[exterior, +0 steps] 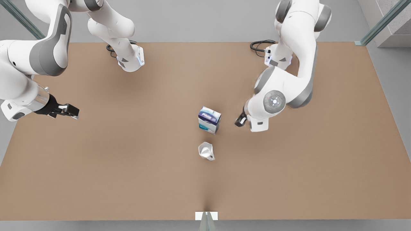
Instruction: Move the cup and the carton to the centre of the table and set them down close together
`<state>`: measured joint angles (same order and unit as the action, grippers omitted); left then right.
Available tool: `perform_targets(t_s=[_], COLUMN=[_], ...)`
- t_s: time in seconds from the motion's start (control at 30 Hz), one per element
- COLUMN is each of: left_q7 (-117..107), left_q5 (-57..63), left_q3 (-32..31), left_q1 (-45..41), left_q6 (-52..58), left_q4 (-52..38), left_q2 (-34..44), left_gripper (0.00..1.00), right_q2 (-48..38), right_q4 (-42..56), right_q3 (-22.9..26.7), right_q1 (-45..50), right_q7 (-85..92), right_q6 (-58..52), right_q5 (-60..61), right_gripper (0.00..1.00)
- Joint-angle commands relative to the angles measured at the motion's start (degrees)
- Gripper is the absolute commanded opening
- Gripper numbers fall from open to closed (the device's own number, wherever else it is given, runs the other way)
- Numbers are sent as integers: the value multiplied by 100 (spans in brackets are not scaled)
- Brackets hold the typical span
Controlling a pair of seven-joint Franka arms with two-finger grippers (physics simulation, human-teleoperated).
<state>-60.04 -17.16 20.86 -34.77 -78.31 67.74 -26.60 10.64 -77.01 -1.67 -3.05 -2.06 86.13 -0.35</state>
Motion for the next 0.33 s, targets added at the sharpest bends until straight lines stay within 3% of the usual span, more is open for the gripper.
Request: perform_targets(t_s=[0.0, 0.03, 0.1, 0.13, 0.17, 0.2, 0.3], left_q7=[1737, 4137, 5433, 5450, 5433, 5406, 5415], left_q5=[-86, 467, 1162, 1856, 1892, 1892, 1892], left_q3=[312, 665, -582, -1418, -1445, -1462, -1462], left_q1=[-21, 75, 1490, 1992, 1992, 1992, 1992], left_q6=[158, 334, 255, -323, -1414, -1705, -1380], left_q4=[-24, 20, 82, 590, 1671, 2076, 2235], left_q2=[6, 155, 577, 1007, 1675, 2001, 2072], left_gripper=[100, 100, 100, 100, 100, 100, 100], right_q2=[-1, -1, 8, 8, 17, 8, 8], right_q4=[-6, 2, 2, 2, 73, 73, 81], right_q3=[0, 0, 0, 0, 0, 0, -18], right_q1=[-3, 6, -3, -3, -3, -3, 6], right_q7=[4, 4, 4, 21, 21, 21, 21], right_q6=[1, 1, 18, 36, 45, 27, 27], right_q5=[0, 0, 0, 0, -9, -18, -132], right_gripper=[100, 100, 100, 100, 100, 100, 100])
